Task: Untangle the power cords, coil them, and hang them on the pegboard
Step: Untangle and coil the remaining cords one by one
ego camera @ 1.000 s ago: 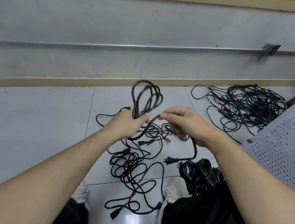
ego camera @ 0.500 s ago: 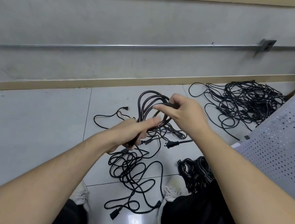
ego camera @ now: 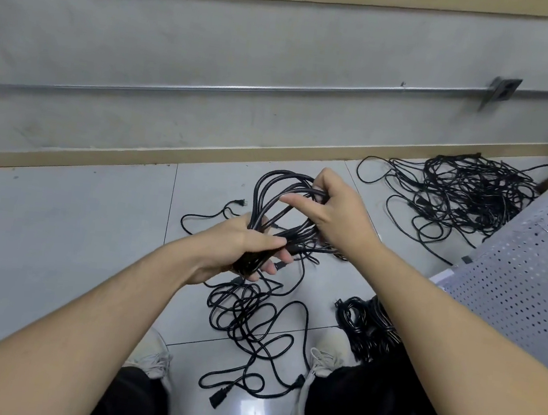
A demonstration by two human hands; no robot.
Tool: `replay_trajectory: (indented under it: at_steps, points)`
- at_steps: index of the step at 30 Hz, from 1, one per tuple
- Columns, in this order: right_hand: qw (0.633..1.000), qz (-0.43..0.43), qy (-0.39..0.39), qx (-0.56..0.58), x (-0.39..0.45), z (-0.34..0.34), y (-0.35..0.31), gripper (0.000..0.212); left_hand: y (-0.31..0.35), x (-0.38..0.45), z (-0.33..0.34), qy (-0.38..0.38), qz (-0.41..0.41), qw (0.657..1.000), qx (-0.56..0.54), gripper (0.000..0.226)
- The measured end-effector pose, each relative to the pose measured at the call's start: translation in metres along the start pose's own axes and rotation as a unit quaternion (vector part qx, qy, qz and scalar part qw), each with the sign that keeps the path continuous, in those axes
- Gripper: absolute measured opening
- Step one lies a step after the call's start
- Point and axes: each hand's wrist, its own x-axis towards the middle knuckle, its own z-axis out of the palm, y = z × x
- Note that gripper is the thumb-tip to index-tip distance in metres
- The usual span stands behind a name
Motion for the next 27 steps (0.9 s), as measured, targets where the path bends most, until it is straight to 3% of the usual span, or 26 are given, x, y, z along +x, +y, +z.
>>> replay_trajectory:
  at_steps: [3,6,10,13,15,18,21,24,27]
  points:
    - [1.0,-0.001,-0.011,-0.007,0.001,0.002,0.002,0.055,-0.001,-0.001,-0.003,-0.019,-0.02,1.0,-0.01,0.05]
    - [0.997,-0.022,-0.052,-0.049,0.001,-0.007,0.007,0.049,-0.002,0.002,-0.01,-0.031,-0.016,0.999,0.029,0.047]
    - [0.959,-0.077,-0.132,-0.24,0.0,-0.035,0.002,0.031,-0.005,0.007,-0.023,0.011,-0.026,0.985,0.168,0.024]
    - [0.926,-0.18,-0.092,-0.318,-0.001,-0.041,-0.001,0.036,-0.007,0.007,-0.017,-0.039,-0.036,0.944,0.325,0.019]
    - [0.93,-0.214,-0.07,-0.292,0.0,-0.036,0.003,0.04,-0.009,0.007,-0.007,-0.063,-0.025,0.913,0.402,0.02]
    - [0.971,-0.138,-0.073,-0.182,0.007,-0.034,0.008,0.041,-0.008,0.011,-0.001,-0.081,0.023,0.901,0.426,0.032]
    - [0.991,-0.07,-0.107,-0.034,0.009,-0.035,0.008,0.024,0.002,0.006,0.003,-0.064,0.082,0.888,0.447,0.03]
    - [0.991,-0.038,-0.125,0.028,0.011,-0.031,0.016,0.011,0.006,0.002,0.006,0.019,0.143,0.868,0.475,0.02]
    - [0.989,0.006,-0.142,0.042,0.012,-0.029,0.029,0.003,0.003,0.007,-0.002,0.12,0.17,0.899,0.385,0.017]
